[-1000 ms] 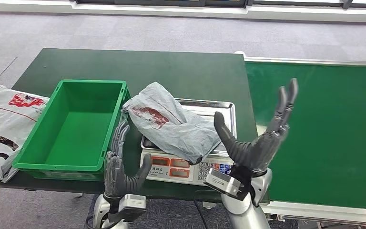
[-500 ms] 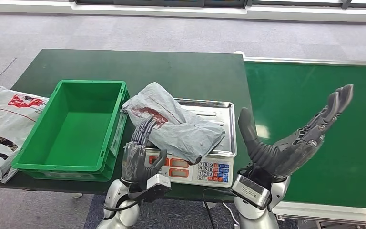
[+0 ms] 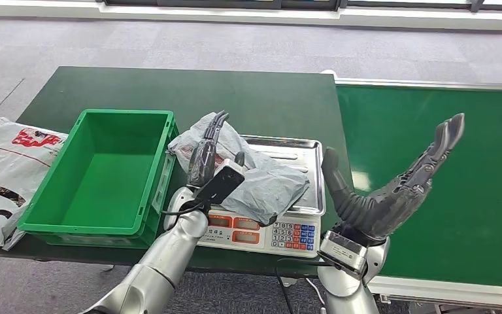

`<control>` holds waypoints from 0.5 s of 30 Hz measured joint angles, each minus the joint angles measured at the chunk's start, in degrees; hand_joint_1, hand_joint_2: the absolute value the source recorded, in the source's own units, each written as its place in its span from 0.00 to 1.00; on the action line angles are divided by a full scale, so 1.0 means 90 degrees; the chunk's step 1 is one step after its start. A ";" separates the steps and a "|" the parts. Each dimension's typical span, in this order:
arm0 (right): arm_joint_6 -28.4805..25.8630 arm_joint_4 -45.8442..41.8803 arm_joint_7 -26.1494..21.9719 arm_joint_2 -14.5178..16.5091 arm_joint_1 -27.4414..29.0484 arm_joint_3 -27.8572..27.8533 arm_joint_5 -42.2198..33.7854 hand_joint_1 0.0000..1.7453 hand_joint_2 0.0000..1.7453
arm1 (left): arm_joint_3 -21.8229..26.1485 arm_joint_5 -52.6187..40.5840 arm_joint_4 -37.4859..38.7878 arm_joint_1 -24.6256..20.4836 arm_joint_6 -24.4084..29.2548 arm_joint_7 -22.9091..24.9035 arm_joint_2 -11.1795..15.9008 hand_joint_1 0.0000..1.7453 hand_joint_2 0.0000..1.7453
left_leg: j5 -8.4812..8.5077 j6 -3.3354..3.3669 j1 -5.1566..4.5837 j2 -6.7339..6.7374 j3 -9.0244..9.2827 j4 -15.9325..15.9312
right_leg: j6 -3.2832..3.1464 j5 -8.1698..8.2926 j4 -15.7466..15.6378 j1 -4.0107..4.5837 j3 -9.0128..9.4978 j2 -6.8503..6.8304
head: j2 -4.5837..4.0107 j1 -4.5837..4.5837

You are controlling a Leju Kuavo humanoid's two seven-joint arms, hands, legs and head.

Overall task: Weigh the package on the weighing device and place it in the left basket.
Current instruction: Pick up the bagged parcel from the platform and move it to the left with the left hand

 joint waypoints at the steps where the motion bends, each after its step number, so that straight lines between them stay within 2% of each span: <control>1: 0.0000 0.0031 -0.0001 0.0001 -0.0005 0.0003 -0.0019 0.00 1.00 | 0.0052 0.0038 0.0185 -0.0158 -0.0066 0.0028 -0.0011 0.00 1.00 | 0.0000 0.0000 0.0000 0.0000 0.0000 0.0000 | 0.0000 0.0000 0.0000 0.0000 0.0000 0.0000 | 0.0000 0.0000; 6: 0.0000 0.0163 -0.0001 0.0005 -0.0026 0.0030 -0.0066 0.00 1.00 | 0.0226 0.0089 0.0848 -0.0688 -0.0210 0.0111 -0.0049 0.00 1.00 | 0.0000 -0.0001 0.0000 0.0000 -0.0001 0.0000 | 0.0000 -0.0001 0.0002 0.0001 -0.0002 0.0002 | 0.0000 0.0000; 12: 0.0000 0.0262 -0.0001 0.0013 -0.0038 0.0034 -0.0076 0.00 1.00 | 0.0296 0.0053 0.1212 -0.0910 -0.0195 0.0154 -0.0073 0.00 1.00 | 0.0000 0.0000 0.0000 0.0000 -0.0004 0.0000 | 0.0000 -0.0002 0.0002 0.0000 -0.0003 0.0002 | -0.0001 0.0001; 15: 0.0000 0.0304 -0.0001 0.0015 -0.0048 0.0064 -0.0094 0.00 1.00 | 0.0298 -0.0236 0.1450 -0.1025 -0.0027 0.0396 -0.0099 0.00 1.00 | 0.0000 0.0000 0.0000 0.0000 -0.0003 0.0000 | 0.0001 -0.0002 0.0002 0.0000 -0.0003 0.0001 | 0.0000 0.0001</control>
